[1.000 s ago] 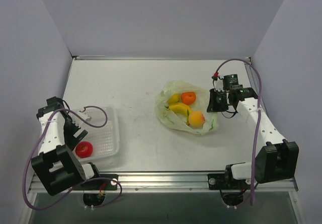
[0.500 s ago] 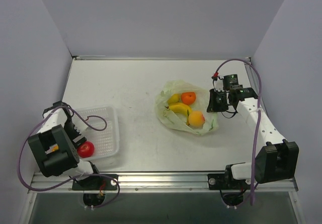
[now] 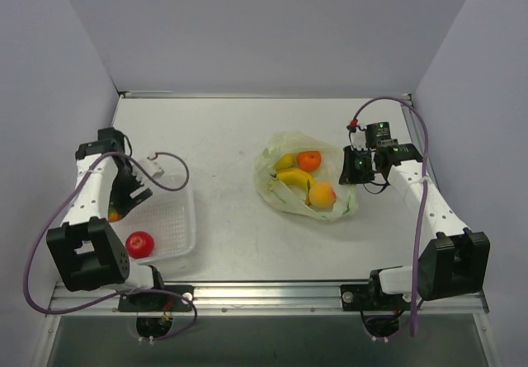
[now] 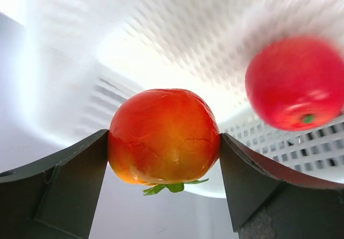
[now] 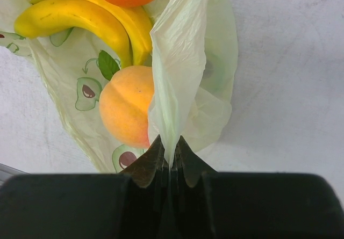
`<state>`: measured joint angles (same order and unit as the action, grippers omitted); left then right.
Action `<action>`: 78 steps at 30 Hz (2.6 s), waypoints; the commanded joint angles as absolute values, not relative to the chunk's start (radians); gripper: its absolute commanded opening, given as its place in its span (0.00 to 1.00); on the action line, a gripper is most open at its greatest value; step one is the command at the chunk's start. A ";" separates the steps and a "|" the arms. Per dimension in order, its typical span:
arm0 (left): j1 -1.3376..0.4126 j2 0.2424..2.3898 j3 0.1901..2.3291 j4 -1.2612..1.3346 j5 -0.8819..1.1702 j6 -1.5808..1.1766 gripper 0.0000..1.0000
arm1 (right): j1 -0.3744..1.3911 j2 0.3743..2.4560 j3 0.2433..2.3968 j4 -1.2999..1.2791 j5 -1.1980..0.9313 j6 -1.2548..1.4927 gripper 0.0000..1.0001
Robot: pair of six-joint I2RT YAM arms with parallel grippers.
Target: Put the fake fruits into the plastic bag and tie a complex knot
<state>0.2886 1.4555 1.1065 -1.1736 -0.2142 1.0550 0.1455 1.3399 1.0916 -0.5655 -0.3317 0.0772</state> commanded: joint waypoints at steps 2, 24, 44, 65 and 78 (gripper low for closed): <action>0.009 1.358 1.412 -1.359 0.062 0.880 0.63 | 0.146 1.354 1.098 -0.592 -0.348 0.072 0.00; -0.848 1.840 1.778 -0.342 0.511 0.436 0.67 | 0.101 1.302 1.141 -0.560 -0.272 0.166 0.00; -0.824 1.751 1.811 -0.360 0.371 0.279 0.97 | 0.092 1.261 1.124 -0.491 -0.155 0.183 0.00; 0.250 1.129 1.129 -1.387 0.160 0.848 0.97 | 0.103 1.292 1.121 -0.529 -0.207 0.141 0.00; 0.252 1.295 0.962 -1.276 -0.052 0.689 0.97 | 0.103 1.276 1.112 -0.531 -0.235 0.124 0.00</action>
